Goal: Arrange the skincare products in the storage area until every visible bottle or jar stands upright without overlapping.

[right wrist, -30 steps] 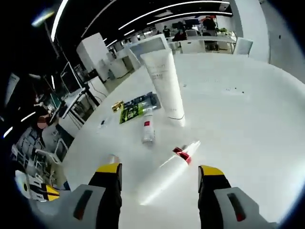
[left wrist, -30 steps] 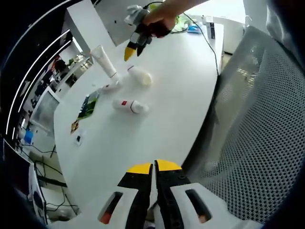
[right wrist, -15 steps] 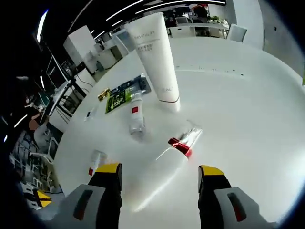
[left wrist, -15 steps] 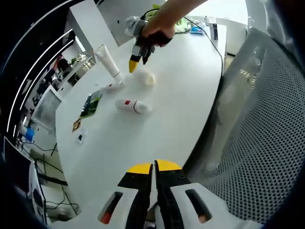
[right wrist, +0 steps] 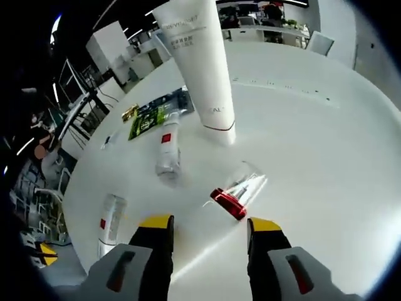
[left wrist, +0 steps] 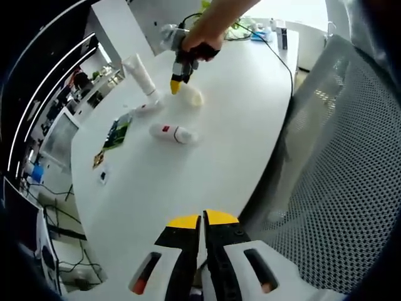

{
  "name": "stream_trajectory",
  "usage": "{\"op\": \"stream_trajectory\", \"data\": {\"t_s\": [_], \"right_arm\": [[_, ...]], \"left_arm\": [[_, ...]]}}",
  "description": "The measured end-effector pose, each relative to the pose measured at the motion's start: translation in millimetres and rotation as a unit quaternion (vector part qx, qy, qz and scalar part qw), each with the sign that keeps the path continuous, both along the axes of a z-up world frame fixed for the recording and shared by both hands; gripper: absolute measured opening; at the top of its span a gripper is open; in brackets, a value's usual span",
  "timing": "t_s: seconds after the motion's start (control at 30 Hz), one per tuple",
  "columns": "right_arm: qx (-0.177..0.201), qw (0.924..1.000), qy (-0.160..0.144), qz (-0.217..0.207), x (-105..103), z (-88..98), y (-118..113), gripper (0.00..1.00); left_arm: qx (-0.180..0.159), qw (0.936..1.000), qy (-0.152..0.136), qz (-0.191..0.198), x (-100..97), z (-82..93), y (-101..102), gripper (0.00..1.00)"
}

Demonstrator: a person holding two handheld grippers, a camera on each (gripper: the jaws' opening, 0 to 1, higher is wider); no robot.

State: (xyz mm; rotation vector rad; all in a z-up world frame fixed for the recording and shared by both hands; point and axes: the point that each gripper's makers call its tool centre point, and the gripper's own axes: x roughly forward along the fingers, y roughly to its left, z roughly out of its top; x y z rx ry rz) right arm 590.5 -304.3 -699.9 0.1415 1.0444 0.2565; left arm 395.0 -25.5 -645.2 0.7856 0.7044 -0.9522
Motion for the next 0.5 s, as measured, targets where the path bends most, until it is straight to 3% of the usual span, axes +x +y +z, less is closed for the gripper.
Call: {"op": "stream_trajectory", "data": {"t_s": [0.5], "right_arm": [[0.022,0.9995,0.007,0.021,16,-6.7,2,0.34]], "left_arm": [[0.009,0.9999,0.011,0.000,-2.7,-4.5,2,0.01]]}}
